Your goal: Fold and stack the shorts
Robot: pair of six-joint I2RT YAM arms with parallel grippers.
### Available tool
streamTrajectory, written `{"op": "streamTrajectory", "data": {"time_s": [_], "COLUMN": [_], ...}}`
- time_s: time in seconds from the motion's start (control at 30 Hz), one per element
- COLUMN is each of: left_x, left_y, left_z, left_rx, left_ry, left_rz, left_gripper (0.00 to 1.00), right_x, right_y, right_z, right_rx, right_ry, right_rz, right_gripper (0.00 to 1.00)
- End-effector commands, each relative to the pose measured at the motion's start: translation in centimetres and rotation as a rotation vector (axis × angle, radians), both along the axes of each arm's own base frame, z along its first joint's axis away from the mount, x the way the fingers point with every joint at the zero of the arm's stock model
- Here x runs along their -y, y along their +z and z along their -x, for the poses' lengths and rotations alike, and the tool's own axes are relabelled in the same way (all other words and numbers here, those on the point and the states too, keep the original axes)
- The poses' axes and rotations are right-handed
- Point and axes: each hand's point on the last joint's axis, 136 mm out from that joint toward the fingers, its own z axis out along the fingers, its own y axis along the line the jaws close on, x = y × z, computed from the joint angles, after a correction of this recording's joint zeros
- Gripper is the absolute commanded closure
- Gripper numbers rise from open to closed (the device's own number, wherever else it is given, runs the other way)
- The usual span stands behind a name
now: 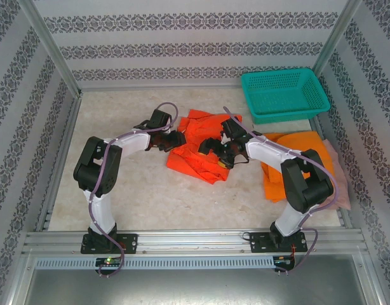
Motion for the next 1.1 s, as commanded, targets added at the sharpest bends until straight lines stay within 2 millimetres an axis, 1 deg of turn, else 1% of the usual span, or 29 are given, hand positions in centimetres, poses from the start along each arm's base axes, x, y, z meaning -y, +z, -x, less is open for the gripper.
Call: {"op": "streamTrajectory", "data": {"time_s": [0.0, 0.1, 0.17, 0.2, 0.3, 0.37, 0.43, 0.47, 0.5, 0.53, 0.57, 0.63, 0.67, 0.7, 0.73, 0.77, 0.8, 0.83, 0.87, 0.9, 0.93, 1.0, 1.07], "left_x": [-0.8, -2.0, -2.6, -2.9, -4.6, -5.8, -6.8, -7.0, -7.1, -7.0, -6.8, -6.3, -5.9, -5.4, -4.9, -4.1, -3.2, -2.4, -1.4, -0.7, -0.2, 0.5, 0.6], "left_y": [-2.7, -4.1, -4.5, -4.4, -4.0, -3.6, -3.4, -2.8, -1.8, -0.5, 1.4, 5.8, 8.0, 10.0, 11.3, 12.4, 12.9, 13.0, 12.5, 11.7, 10.7, 8.1, 5.3], "left_z": [2.5, 4.1, 5.3, 6.0, 8.7, 10.9, 12.7, 13.2, 13.1, 12.8, 12.2, 10.7, 10.0, 9.3, 8.8, 8.3, 7.8, 7.4, 6.9, 6.6, 6.4, 6.3, 6.6], "left_rx": [-0.063, -0.088, -0.104, -0.107, -0.113, -0.11, -0.119, -0.116, -0.097, -0.068, -0.024, 0.081, 0.132, 0.175, 0.197, 0.21, 0.216, 0.217, 0.208, 0.186, 0.165, 0.122, 0.079], "left_ry": [-0.012, 0.001, 0.005, 0.01, 0.043, 0.061, 0.062, 0.057, 0.048, 0.038, 0.031, 0.03, 0.032, 0.031, 0.031, 0.027, 0.019, 0.016, 0.011, 0.012, 0.005, -0.003, -0.001], "left_rz": [-0.072, -0.116, -0.122, -0.125, -0.147, -0.162, -0.18, -0.185, -0.185, -0.181, -0.176, -0.146, -0.119, -0.083, -0.054, -0.009, 0.041, 0.083, 0.126, 0.15, 0.155, 0.132, 0.12], "left_gripper": [0.7, 0.86, 1.0, 1.0, 1.0, 1.0, 1.0, 0.98, 0.89, 0.78, 0.65, 0.48, 0.37, 0.32, 0.3, 0.31, 0.33, 0.35, 0.39, 0.43, 0.47, 0.55, 0.68], "right_x": [-1.0, -1.0, -0.9, -0.7, 0.3, 1.5, 2.7, 3.2, 3.5, 3.8, 4.0, 4.2, 4.2, 4.1, 4.0, 3.9, 4.0, 4.1, 4.1, 4.1, 4.3, 4.4, 4.4], "right_y": [-0.8, -0.1, 0.9, 1.4, 3.2, 4.4, 5.1, 5.5, 5.8, 5.9, 5.9, 5.4, 5.0, 4.5, 4.0, 3.6, 3.1, 2.7, 2.4, 2.0, 1.5, 0.8, 0.0], "right_z": [0.4, 0.8, 1.0, 1.2, 1.8, 2.2, 2.3, 2.1, 1.9, 1.7, 1.3, 0.7, 0.4, 0.2, 0.0, -0.3, -0.7, -1.0, -1.2, -1.5, -1.6, -1.6, -1.6], "right_rx": [-0.025, -0.011, 0.007, 0.015, 0.042, 0.067, 0.089, 0.102, 0.116, 0.122, 0.128, 0.126, 0.122, 0.112, 0.104, 0.102, 0.096, 0.09, 0.086, 0.083, 0.073, 0.056, 0.047], "right_ry": [0.004, 0.034, 0.06, 0.071, 0.11, 0.13, 0.135, 0.129, 0.125, 0.12, 0.118, 0.124, 0.132, 0.136, 0.137, 0.137, 0.133, 0.13, 0.131, 0.13, 0.128, 0.13, 0.127], "right_rz": [-0.071, -0.08, -0.08, -0.078, -0.059, -0.012, 0.03, 0.036, 0.036, 0.036, 0.04, 0.071, 0.081, 0.081, 0.08, 0.081, 0.092, 0.104, 0.109, 0.116, 0.128, 0.137, 0.131], "right_gripper": [0.05, 0.05, 0.04, 0.04, 0.03, 0.02, 0.02, 0.03, 0.02, 0.02, 0.02, 0.03, 0.03, 0.03, 0.02, 0.03, 0.02, 0.02, 0.03, 0.02, 0.03, 0.03, 0.04]}}
